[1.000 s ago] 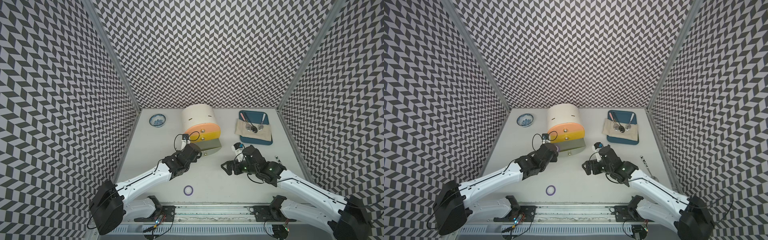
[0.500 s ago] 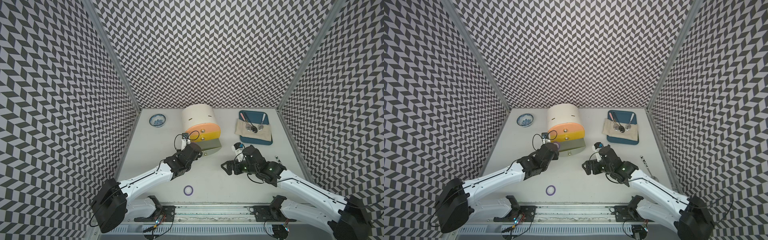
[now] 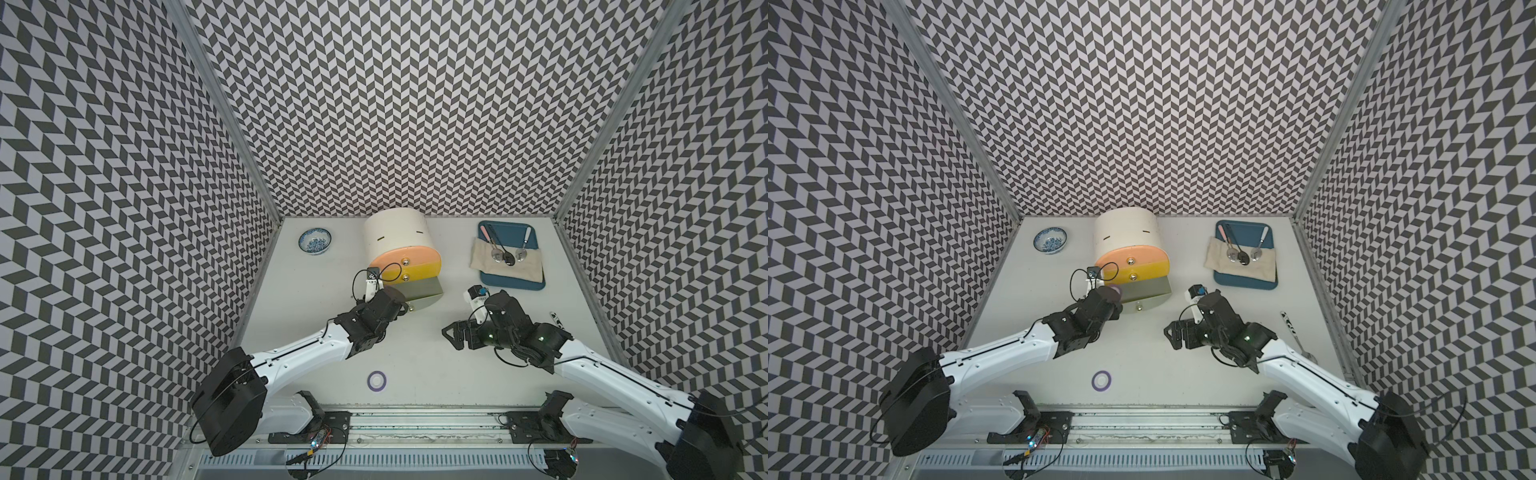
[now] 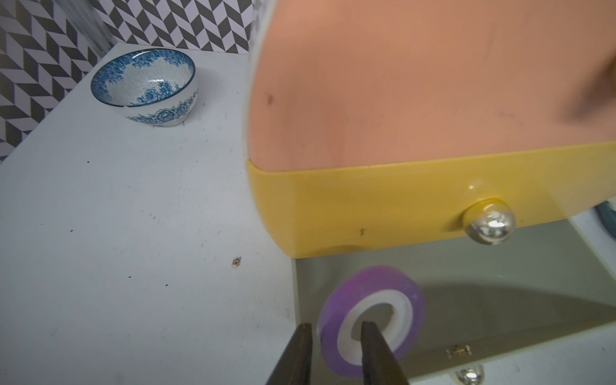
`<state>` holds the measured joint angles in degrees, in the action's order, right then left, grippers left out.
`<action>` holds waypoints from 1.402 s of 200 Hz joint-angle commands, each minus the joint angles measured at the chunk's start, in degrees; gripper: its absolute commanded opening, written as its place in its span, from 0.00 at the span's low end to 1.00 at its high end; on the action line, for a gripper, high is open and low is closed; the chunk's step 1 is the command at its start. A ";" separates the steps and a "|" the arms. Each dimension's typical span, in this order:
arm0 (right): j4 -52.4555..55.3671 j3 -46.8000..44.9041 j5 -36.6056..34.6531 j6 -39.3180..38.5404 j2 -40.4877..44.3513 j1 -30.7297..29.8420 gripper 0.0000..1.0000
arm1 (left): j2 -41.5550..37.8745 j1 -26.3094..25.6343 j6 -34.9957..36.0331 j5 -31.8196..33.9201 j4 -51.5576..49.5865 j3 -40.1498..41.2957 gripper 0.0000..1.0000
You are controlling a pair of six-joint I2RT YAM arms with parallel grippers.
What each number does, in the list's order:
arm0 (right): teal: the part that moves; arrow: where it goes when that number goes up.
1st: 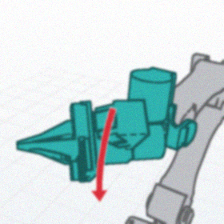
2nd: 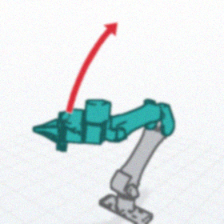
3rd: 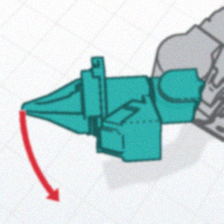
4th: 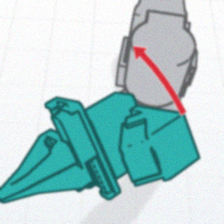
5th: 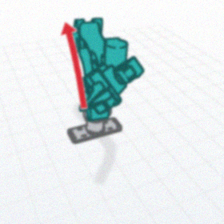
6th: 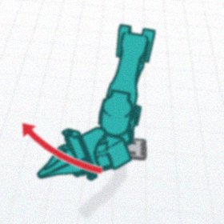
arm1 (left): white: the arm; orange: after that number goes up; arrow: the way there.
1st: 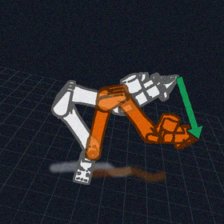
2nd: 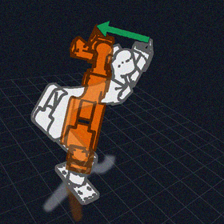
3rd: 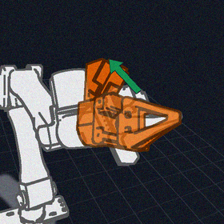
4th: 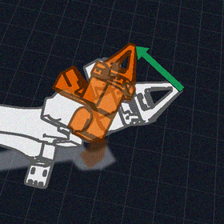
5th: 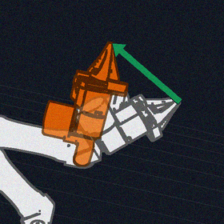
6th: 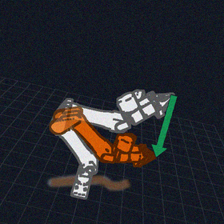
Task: Place the transparent tape into the drawer according to color
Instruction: Place the tape in the drawer, then pick up the tape at the center of the board.
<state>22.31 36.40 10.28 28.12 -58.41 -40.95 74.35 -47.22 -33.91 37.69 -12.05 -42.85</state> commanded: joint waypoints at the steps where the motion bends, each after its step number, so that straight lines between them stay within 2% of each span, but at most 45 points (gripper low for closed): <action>1: -2.22 -0.54 0.11 0.34 1.28 0.34 1.00 | 0.73 0.35 -0.01 1.00 1.29 0.22 0.41; 49: -2.13 -0.81 0.10 0.27 1.55 0.34 1.00 | -1.02 0.32 -0.36 -0.67 0.49 0.05 0.51; 125: -2.18 -0.81 0.18 -0.56 1.20 0.34 1.00 | -9.84 0.20 0.05 -14.59 -11.73 -0.57 0.87; 151: -2.02 -0.63 0.45 -0.95 0.89 0.34 1.00 | -11.78 0.20 -0.82 -21.38 -15.70 0.46 1.00; 180: -1.60 -0.28 0.66 -1.53 0.58 0.34 1.00 | -11.97 -0.21 -1.27 -29.14 -20.36 1.52 1.00; 227: -1.06 -0.15 1.39 -2.34 0.29 0.34 1.00 | -8.24 -4.46 -4.47 -36.50 -27.31 1.07 0.96; 280: -0.82 -0.67 1.78 -2.28 0.83 0.34 1.00 | -5.19 -13.40 -11.25 -35.97 -31.08 3.03 0.88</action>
<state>22.37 36.36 11.51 26.37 -58.39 -40.95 68.90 -57.67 -40.80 2.85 -39.88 -41.32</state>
